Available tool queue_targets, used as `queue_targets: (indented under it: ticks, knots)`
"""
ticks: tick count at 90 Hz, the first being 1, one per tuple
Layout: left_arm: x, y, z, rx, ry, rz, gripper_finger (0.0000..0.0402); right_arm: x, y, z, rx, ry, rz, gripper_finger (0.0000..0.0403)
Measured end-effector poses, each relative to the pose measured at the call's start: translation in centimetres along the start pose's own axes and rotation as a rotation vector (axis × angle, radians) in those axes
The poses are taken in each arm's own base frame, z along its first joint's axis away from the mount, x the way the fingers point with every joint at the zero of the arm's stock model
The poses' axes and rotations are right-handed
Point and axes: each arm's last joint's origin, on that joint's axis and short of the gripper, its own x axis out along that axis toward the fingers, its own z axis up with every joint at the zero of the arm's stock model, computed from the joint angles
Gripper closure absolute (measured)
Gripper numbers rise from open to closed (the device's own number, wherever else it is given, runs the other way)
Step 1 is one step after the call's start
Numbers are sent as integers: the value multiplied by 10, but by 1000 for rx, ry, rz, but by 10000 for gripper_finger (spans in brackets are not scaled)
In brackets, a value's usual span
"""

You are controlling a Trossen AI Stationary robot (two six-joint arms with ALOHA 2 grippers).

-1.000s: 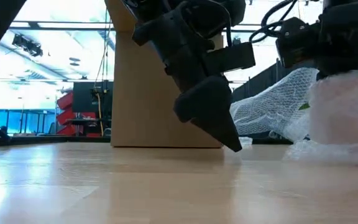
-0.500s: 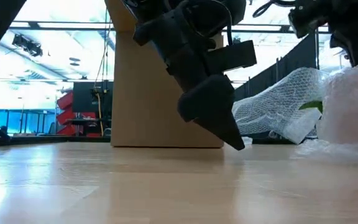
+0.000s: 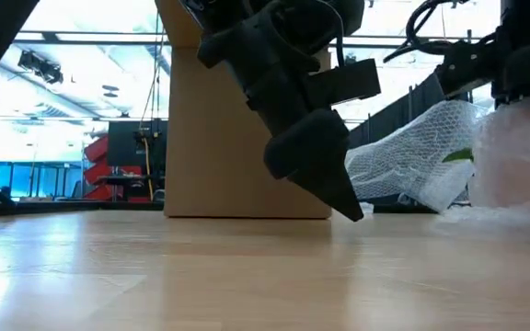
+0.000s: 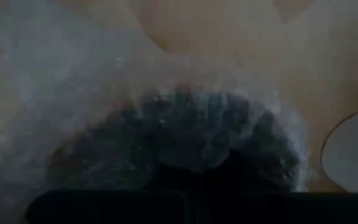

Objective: Wrap mug
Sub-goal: Wrap the orange cup with the bubble wrap

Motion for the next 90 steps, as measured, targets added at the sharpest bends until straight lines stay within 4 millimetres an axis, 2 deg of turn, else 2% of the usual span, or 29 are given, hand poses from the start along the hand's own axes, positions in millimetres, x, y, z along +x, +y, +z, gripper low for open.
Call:
queue_targets:
  ticks: [21,35,49,71,79,90]
  knots:
    - [0,0,0,5,-1,-3,154,-54,5,3,-29,27,-15,403]
    - [0,0,0,3,2,-4,154,-67,11,6,-1,-19,26,403]
    - [0,0,0,-8,1,-6,154,-48,16,7,-12,-54,86,403]
    - [0,0,0,-9,2,-6,154,13,7,-3,-4,24,83,401]
    - [0,0,0,-9,1,-6,154,21,4,-4,16,22,93,394]
    - [0,0,0,-9,1,-6,154,15,5,-2,11,32,79,378]
